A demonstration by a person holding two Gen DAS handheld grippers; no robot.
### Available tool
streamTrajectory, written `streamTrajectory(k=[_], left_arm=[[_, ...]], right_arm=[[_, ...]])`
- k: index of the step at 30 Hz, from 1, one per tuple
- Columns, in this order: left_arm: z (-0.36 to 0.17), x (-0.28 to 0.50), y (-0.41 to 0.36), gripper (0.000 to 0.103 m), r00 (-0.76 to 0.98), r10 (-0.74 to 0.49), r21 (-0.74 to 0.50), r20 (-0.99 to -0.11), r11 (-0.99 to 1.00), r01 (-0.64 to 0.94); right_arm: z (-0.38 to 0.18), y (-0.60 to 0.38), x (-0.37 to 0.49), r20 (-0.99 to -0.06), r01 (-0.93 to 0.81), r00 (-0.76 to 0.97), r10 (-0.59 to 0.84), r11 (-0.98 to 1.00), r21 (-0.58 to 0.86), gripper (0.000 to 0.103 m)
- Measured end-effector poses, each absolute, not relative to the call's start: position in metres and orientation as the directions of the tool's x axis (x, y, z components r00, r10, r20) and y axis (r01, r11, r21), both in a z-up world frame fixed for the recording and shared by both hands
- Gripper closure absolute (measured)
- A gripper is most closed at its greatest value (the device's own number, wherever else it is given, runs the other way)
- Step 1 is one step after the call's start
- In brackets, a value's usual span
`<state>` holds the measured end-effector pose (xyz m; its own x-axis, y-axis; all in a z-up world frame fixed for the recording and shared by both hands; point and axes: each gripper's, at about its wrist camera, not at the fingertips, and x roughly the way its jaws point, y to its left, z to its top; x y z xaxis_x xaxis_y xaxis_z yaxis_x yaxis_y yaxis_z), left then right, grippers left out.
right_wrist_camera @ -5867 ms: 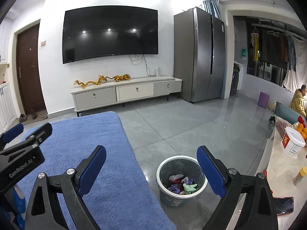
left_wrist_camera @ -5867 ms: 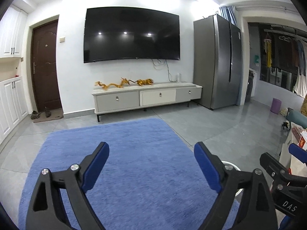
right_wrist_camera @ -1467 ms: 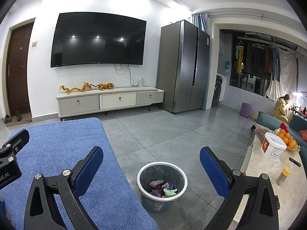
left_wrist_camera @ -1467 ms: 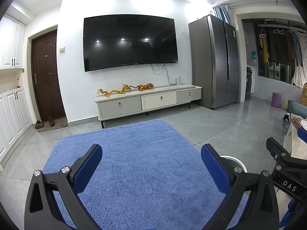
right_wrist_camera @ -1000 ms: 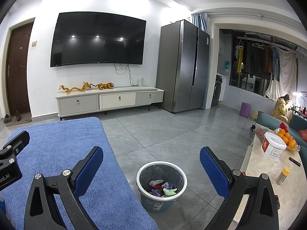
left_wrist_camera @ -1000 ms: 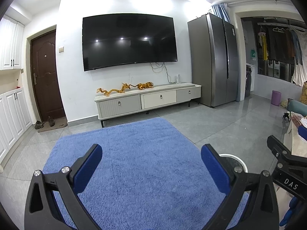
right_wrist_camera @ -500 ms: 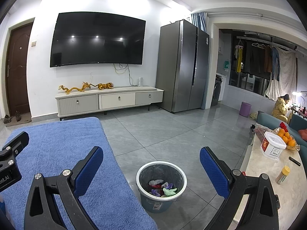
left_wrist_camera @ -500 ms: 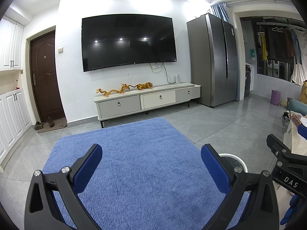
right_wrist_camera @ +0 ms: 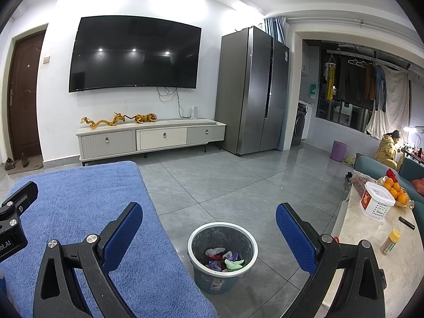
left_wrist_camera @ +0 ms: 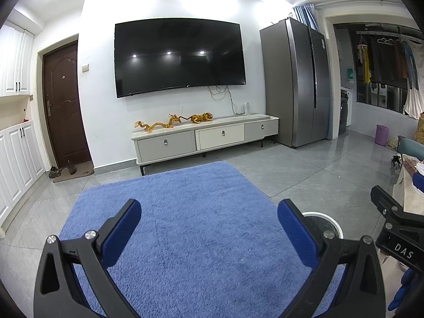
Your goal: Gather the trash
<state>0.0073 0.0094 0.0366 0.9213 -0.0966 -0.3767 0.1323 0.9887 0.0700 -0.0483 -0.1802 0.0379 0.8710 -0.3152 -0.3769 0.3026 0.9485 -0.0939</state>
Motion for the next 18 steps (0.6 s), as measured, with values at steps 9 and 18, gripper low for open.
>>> streamTrajectory(k=[9,18], left_arm=[[0.0358,0.0113,0.0137,0.000,0.916,-0.086,0.061,-0.391,0.991,0.119],[0.0357,0.0149,0.0126,0.000,0.913,-0.084,0.063,-0.398,0.991,0.119]], right_arm=[[0.0348,-0.1823,-0.0510,-0.380,0.306,0.869,-0.318,0.948,-0.093,0.002],[0.0295,-0.1856,-0.0538,-0.384,0.314,0.865,-0.324,0.945,-0.091,0.002]])
